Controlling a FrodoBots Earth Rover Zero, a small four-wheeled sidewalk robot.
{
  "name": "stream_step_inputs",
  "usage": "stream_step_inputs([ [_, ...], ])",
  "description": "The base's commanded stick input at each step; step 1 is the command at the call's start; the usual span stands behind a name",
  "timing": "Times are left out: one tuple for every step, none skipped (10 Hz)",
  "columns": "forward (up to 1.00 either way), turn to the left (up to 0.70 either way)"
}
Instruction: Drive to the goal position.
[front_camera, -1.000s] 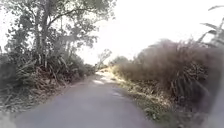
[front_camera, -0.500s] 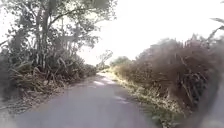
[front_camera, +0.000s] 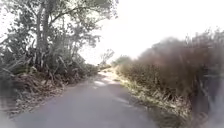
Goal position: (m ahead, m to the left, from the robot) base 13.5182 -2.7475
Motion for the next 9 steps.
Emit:
stream_step_inputs([
  [0.5, 0.01],
  [0.5, 0.01],
  [0.5, 0.01],
  [0.5, 0.01],
  [0.5, 0.01],
  [0.5, 0.01],
  [0.5, 0.01],
  [0.5, 0.01],
  [0.5, 0.01],
])
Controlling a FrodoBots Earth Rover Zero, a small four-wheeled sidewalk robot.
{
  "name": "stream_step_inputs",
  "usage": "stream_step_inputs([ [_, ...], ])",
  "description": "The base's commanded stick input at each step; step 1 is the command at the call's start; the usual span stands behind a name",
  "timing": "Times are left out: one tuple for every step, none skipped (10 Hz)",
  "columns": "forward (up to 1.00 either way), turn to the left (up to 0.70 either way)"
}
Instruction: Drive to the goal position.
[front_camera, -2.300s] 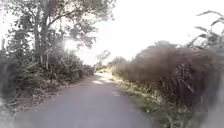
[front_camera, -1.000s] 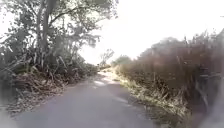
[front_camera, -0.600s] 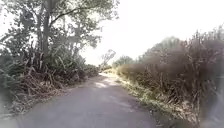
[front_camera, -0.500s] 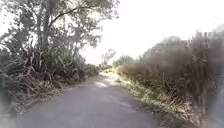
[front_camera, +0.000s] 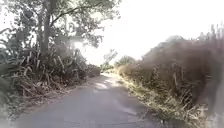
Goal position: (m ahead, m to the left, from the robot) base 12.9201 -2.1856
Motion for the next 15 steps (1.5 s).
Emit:
stream_step_inputs([
  [0.5, 0.01],
  [0.5, 0.01],
  [0.5, 0.01],
  [0.5, 0.01],
  [0.5, 0.01],
  [0.5, 0.01],
  [0.5, 0.01],
  [0.5, 0.01],
  [0.5, 0.01],
  [0.5, 0.01],
  [0.5, 0.01],
  [0.5, 0.01],
  [0.5, 0.01],
  [0.5, 0.01],
  [0.5, 0.01],
])
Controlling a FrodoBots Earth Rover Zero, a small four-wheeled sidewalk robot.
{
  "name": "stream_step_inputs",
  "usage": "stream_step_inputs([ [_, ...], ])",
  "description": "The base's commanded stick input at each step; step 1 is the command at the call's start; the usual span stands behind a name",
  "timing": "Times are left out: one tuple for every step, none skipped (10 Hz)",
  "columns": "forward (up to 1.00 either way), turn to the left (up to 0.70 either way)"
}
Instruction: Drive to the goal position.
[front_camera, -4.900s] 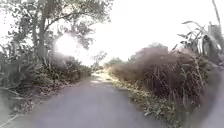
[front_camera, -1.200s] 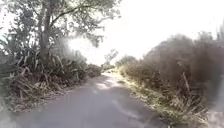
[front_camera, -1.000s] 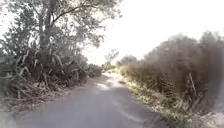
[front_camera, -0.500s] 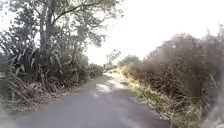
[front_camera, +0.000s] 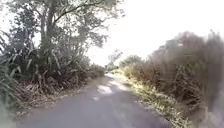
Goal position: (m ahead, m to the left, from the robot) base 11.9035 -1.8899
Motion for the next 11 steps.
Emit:
stream_step_inputs([
  [0.5, 0.01],
  [0.5, 0.01],
  [0.5, 0.01],
  [0.5, 0.01],
  [0.5, 0.01],
  [0.5, 0.01],
  [0.5, 0.01],
  [0.5, 0.01],
  [0.5, 0.01],
  [0.5, 0.01],
  [0.5, 0.01],
])
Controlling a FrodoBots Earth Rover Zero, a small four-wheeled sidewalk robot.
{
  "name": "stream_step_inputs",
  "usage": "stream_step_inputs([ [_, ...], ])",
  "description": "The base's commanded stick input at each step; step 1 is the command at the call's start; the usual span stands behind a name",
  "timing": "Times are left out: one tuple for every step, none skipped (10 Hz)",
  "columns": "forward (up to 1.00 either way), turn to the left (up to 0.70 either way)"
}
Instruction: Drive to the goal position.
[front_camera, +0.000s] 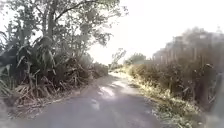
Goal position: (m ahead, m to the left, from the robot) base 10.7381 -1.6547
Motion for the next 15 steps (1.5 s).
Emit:
stream_step_inputs([
  [0.5, 0.01],
  [0.5, 0.01],
  [0.5, 0.01],
  [0.5, 0.01],
  [0.5, 0.01],
  [0.5, 0.01],
  [0.5, 0.01],
  [0.5, 0.01],
  [0.5, 0.01],
  [0.5, 0.01],
  [0.5, 0.01],
  [0.5, 0.01],
  [0.5, 0.01],
  [0.5, 0.01],
  [0.5, 0.01],
])
